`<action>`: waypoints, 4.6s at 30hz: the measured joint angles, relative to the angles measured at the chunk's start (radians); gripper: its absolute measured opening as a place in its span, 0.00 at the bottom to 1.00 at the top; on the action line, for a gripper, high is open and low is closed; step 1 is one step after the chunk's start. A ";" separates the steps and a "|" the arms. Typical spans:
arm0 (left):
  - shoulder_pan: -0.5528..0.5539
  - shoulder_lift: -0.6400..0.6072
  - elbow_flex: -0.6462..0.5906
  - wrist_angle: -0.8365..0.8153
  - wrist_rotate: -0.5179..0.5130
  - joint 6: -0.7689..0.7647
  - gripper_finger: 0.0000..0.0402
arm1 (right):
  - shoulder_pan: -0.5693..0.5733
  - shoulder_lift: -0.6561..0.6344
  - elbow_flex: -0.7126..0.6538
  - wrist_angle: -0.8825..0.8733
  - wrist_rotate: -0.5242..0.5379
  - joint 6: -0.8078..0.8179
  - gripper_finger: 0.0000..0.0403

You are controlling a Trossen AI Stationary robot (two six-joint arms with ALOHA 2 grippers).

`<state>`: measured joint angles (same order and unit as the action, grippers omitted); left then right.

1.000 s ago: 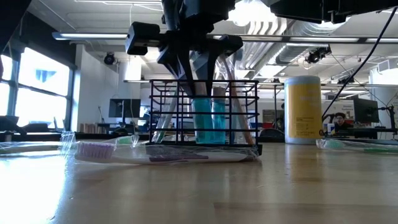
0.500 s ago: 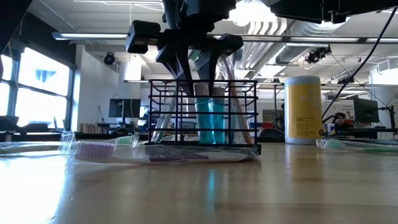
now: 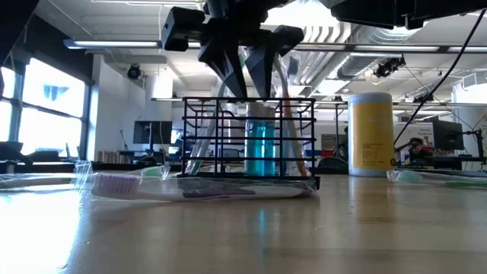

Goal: Pick & Place toothbrushing station
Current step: Put the green toothbrush into the black wire organizer

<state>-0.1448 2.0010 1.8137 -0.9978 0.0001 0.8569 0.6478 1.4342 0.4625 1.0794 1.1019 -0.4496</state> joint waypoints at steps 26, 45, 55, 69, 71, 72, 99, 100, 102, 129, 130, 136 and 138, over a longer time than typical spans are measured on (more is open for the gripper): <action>-0.040 -0.003 0.076 -0.053 -0.094 0.000 0.36 | 0.000 0.000 0.000 0.000 0.000 0.000 0.56; -0.154 -0.030 0.481 -0.566 -0.073 -0.735 0.36 | 0.026 -0.014 0.008 -0.012 0.148 -0.020 0.56; -0.144 -0.113 0.476 -0.573 -0.014 -0.862 0.36 | 0.223 -0.171 0.092 0.010 0.467 -0.172 0.56; -0.144 -0.498 -0.014 -0.448 -0.336 -1.045 0.36 | 0.217 -0.299 0.113 -0.008 0.112 -0.159 0.56; -0.144 -0.565 -0.164 -0.323 -0.330 -1.007 0.36 | 0.191 -0.298 0.116 -0.040 -0.083 -0.146 0.56; -0.144 -0.599 -0.234 -0.268 -0.326 -0.985 0.36 | 0.175 -0.297 0.124 -0.068 -0.134 -0.132 0.56; -0.143 -1.200 -1.263 0.867 -0.353 -0.897 0.36 | -0.344 -0.295 0.486 -2.222 -0.728 1.492 0.56; -0.143 -1.193 -1.279 0.903 -0.353 -0.886 0.36 | -0.344 -0.293 0.484 -2.238 -0.733 1.520 0.56; -0.143 -1.186 -1.302 0.934 -0.352 -0.867 0.36 | -0.343 -0.291 0.474 -2.256 -0.746 1.527 0.56; -0.143 -1.152 -1.318 0.997 -0.357 -0.786 0.36 | -0.793 -0.276 0.091 -1.913 -1.059 1.095 0.56; -0.143 -1.145 -1.318 0.998 -0.352 -0.786 0.36 | -0.793 -0.271 0.077 -1.900 -1.056 1.107 0.56; -0.143 -1.091 -1.318 1.007 -0.352 -0.758 0.36 | -0.793 -0.231 0.013 -1.835 -1.049 1.118 0.56; -0.143 -1.071 -1.318 1.039 -0.352 -0.756 0.36 | -0.792 -0.200 0.006 -1.813 -1.041 1.115 0.56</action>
<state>-0.2878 0.9304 0.4953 0.0408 -0.3519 0.1009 -0.1440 1.2341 0.4686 -0.7332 0.0608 0.6658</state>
